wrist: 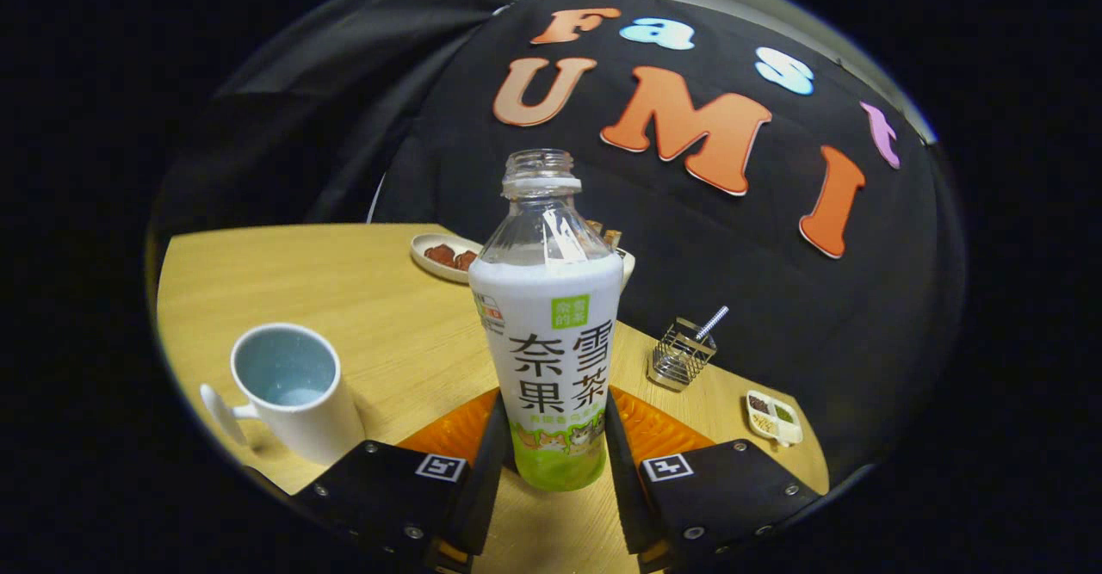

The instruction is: Take the bottle from table, then pour the juice into the cup, finally place the bottle on the coaster

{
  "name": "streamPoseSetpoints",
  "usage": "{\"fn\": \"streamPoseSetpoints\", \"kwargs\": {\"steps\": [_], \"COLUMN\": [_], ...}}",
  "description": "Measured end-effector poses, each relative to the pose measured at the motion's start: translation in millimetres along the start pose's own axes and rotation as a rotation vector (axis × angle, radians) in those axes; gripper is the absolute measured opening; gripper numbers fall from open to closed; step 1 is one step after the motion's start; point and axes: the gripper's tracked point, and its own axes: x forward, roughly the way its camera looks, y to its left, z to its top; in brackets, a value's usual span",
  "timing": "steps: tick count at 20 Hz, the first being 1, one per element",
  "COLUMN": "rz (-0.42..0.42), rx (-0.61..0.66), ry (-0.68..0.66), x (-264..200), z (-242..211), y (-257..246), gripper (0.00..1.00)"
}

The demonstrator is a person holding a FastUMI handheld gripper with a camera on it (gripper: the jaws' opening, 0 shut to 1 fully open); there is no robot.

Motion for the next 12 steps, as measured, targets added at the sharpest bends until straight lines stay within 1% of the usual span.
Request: {"fn": "streamPoseSetpoints", "kwargs": {"steps": [3, 6, 9, 12], "rz": [0.000, 0.014, 0.004, 0.019], "rx": [0.111, 0.225, 0.287, 0.340], "ry": [-0.033, -0.048, -0.043, -0.021], "x": [8.5, 14.5, 24.4, 33.1], "z": [14.3, 18.9, 13.5, 0.5], "y": [-9.4, -11.2, -17.2, -13.4], "gripper": [0.60, 0.60, 0.60, 0.60]}}
